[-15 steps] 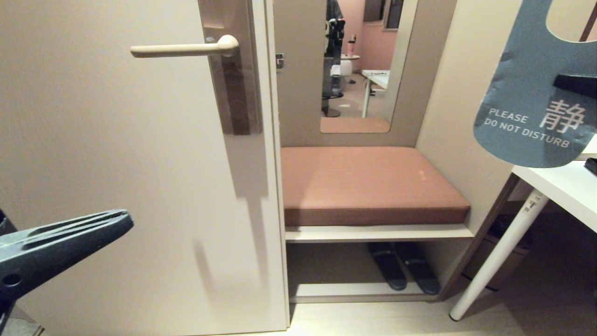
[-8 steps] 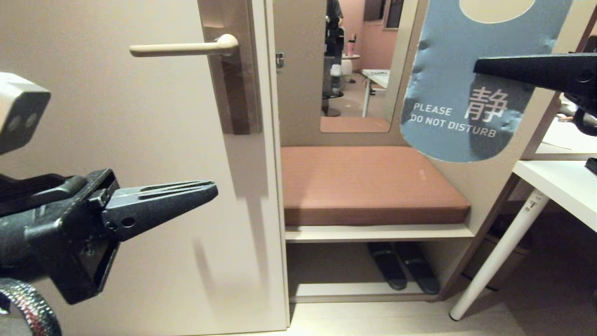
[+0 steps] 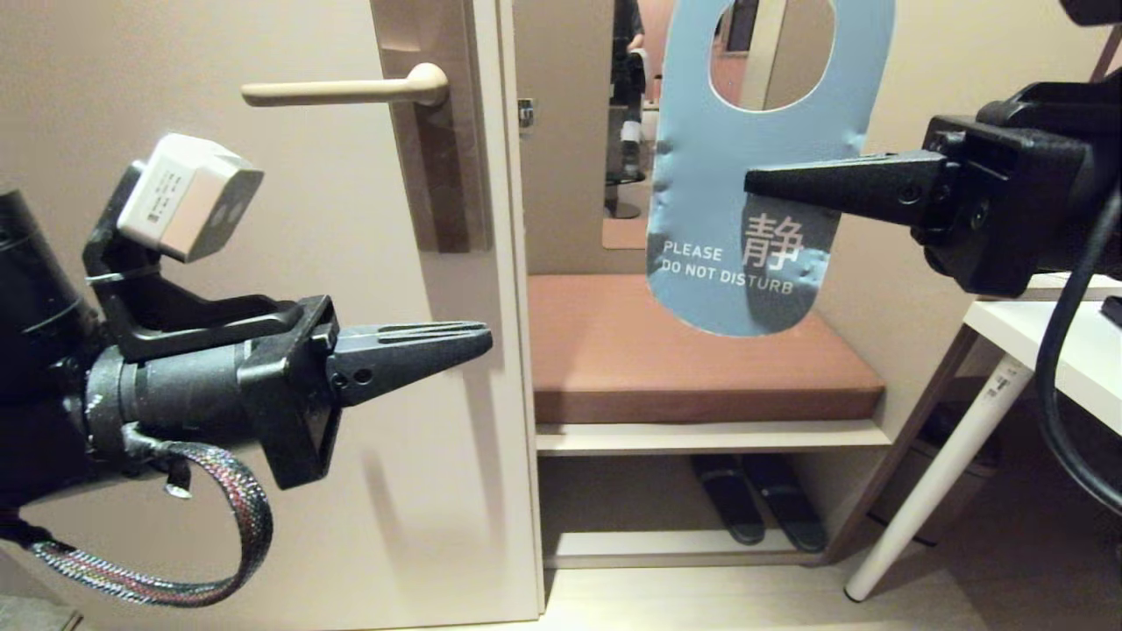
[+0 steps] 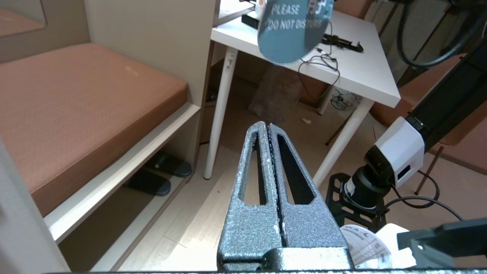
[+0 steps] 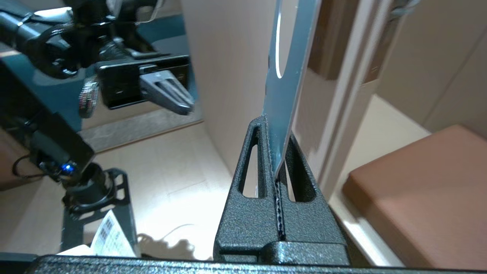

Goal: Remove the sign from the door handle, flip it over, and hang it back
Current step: Hand it to the other hand

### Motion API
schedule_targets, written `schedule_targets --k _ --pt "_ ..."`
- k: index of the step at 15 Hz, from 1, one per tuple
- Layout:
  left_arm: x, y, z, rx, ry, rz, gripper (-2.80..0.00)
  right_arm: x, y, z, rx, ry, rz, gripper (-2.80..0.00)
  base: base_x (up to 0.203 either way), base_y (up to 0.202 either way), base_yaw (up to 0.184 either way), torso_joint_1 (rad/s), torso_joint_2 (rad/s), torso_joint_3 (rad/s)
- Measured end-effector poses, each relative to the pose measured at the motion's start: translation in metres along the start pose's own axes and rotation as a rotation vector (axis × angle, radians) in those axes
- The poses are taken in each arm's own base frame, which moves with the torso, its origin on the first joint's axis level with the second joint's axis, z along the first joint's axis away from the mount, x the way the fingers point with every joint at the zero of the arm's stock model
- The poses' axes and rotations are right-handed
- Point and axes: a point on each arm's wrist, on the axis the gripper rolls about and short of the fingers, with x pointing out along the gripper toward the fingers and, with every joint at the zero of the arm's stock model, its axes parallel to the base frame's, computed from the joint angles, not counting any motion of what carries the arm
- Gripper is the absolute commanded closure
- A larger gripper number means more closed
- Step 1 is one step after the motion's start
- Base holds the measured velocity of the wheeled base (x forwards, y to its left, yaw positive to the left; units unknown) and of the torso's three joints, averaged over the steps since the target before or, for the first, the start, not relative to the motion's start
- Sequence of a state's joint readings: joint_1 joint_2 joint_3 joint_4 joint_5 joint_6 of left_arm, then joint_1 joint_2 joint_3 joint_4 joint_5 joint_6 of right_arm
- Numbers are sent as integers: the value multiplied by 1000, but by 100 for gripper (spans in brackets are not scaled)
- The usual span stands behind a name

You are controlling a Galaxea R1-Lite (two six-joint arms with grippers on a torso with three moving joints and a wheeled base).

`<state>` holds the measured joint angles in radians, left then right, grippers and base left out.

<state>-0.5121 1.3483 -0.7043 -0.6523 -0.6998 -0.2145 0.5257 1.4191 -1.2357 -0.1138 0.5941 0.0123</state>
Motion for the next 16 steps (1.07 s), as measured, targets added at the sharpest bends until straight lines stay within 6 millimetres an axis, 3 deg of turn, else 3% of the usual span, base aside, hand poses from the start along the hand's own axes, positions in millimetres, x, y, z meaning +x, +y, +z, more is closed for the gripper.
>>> schedule_targets --k 6,7,16 --pt "9 7 -5 1 1 -5 0 10 -3 -8 16 28 15 0 0 0 0 0 0 0" --pt "10 8 -5 3 -3 -5 -280 10 -3 -9 16 30 15 0 0 0 0 0 0 0" --pt "16 11 -6 21 -14 -18 -280 17 7 -14 25 47 107 0 0 0 0 0 0 0"
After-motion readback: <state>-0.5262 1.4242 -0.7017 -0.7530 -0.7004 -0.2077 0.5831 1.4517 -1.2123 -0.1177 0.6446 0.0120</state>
